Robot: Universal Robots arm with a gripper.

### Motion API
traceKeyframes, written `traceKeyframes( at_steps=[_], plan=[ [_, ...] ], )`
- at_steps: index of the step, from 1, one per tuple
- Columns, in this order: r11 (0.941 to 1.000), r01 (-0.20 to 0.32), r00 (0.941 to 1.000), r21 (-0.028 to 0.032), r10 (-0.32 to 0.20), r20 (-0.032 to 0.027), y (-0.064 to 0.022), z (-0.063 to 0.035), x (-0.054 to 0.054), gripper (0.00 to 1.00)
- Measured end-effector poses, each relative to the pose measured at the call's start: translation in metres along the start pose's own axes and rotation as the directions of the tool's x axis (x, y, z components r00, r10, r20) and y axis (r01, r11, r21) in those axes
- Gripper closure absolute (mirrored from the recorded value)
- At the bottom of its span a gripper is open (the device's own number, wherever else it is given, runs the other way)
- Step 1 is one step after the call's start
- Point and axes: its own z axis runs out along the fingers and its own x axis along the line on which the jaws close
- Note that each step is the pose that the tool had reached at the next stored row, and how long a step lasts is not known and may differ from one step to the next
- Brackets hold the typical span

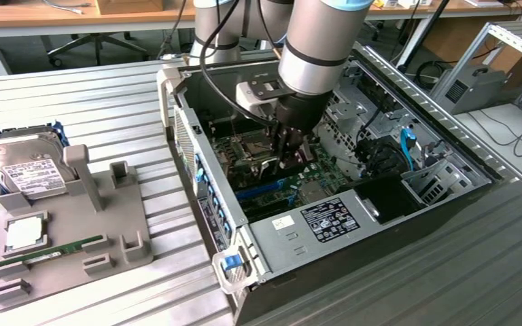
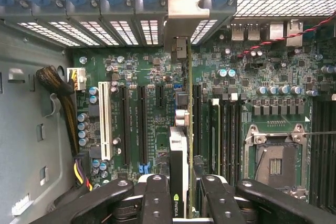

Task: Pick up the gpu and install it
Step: 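Insert the gpu into the slot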

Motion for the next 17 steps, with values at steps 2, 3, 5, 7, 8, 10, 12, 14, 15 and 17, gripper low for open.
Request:
traceKeyframes(
  at_steps=[2, 3, 5, 7, 8, 10, 12, 14, 15, 17],
  plan=[
    [1.0000, 0.000, 1.0000, 0.0001, 0.000, 0.0001, 0.0001, 0.0002, 0.0003, 0.73],
    [1.0000, 0.000, 1.0000, 0.0001, 0.000, 0.0001, 0.0001, 0.0002, 0.0005, 0.73],
    [1.0000, 0.000, 1.0000, 0.0000, 0.000, 0.0000, 0.0001, 0.0004, 0.0010, 0.73],
    [1.0000, 0.000, 1.0000, 0.0001, 0.000, 0.0000, 0.0006, 0.0005, 0.0011, 0.73],
    [1.0000, 0.000, 1.0000, 0.0001, 0.000, 0.0000, 0.0011, 0.0006, 0.0011, 0.73],
    [1.0000, 0.000, 1.0000, 0.0000, 0.000, 0.0000, 0.0020, 0.0007, 0.0011, 0.73],
    [1.0000, 0.000, 1.0000, 0.0000, 0.000, 0.0000, 0.0029, 0.0008, 0.0011, 0.73],
    [1.0000, 0.000, 1.0000, 0.0001, 0.000, -0.0001, 0.0035, 0.0011, 0.0012, 0.73],
    [1.0000, 0.000, 1.0000, 0.0000, 0.000, -0.0001, 0.0039, 0.0014, 0.0012, 0.73],
    [1.0000, 0.000, 1.0000, 0.0000, 0.000, -0.0001, 0.0047, 0.0023, 0.0012, 0.73]
  ],
)
